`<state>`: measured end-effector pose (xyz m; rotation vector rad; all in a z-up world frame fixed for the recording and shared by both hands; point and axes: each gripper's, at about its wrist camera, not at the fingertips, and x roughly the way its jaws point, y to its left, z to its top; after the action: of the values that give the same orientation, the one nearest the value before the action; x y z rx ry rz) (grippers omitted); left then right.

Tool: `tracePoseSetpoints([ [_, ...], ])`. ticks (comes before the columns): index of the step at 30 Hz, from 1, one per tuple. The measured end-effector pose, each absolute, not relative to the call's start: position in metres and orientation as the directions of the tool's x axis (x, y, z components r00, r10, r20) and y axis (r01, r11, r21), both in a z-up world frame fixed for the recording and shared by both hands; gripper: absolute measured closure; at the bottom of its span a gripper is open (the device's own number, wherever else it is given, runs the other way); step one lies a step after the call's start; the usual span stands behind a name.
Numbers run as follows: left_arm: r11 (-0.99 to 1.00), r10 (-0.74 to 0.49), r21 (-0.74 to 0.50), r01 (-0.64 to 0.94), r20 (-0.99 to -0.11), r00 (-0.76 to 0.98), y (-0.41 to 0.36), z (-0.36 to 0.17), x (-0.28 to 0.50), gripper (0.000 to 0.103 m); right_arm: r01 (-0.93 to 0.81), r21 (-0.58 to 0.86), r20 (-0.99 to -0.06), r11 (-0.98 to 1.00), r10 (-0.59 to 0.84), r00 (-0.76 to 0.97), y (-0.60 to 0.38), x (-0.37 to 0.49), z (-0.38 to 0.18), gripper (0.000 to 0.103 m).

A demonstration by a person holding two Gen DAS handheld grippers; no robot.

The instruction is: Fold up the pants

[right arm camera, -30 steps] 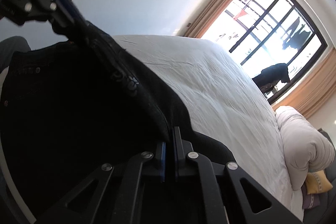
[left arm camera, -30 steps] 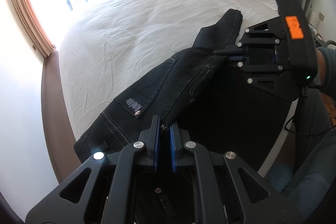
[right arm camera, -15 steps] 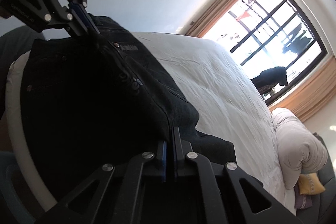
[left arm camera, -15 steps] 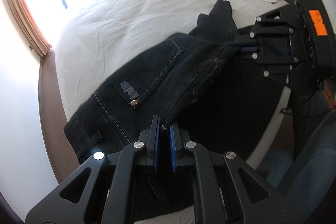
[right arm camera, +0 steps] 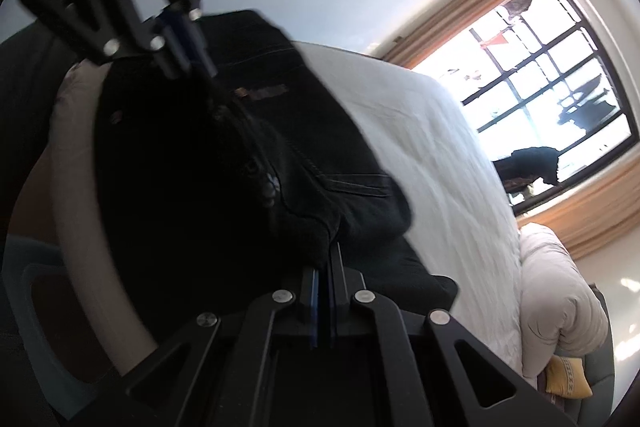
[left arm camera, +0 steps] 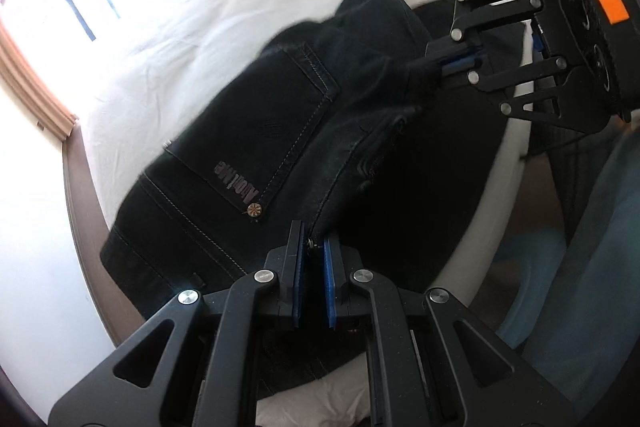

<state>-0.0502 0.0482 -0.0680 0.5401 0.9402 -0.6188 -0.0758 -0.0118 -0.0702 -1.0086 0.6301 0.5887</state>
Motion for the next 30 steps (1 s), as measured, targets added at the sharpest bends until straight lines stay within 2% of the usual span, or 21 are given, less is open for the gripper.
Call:
tracePoseSetpoints([
  [3, 0.677, -0.221, 0.189, 0.712, -0.870, 0.441, 0.048, -0.078, -0.057, 0.096, -0.745, -0.534, -0.756, 0.400, 0.169, 0.633, -0.009, -0.081, -0.086, 0.099],
  [11, 0.551, -0.160, 0.304, 0.777, -0.875, 0.456, 0.038, -0.103, -0.073, 0.096, -0.763, -0.529, -0.779, 0.372, 0.144, 0.610, -0.012, -0.089, -0.106, 0.099],
  [30, 0.492, -0.175, 0.287, 0.822, -0.892, 0.417, 0.047, -0.112, -0.082, 0.096, -0.815, -0.450, -0.836, 0.366, 0.149, 0.528, -0.004, -0.112, -0.114, 0.099],
])
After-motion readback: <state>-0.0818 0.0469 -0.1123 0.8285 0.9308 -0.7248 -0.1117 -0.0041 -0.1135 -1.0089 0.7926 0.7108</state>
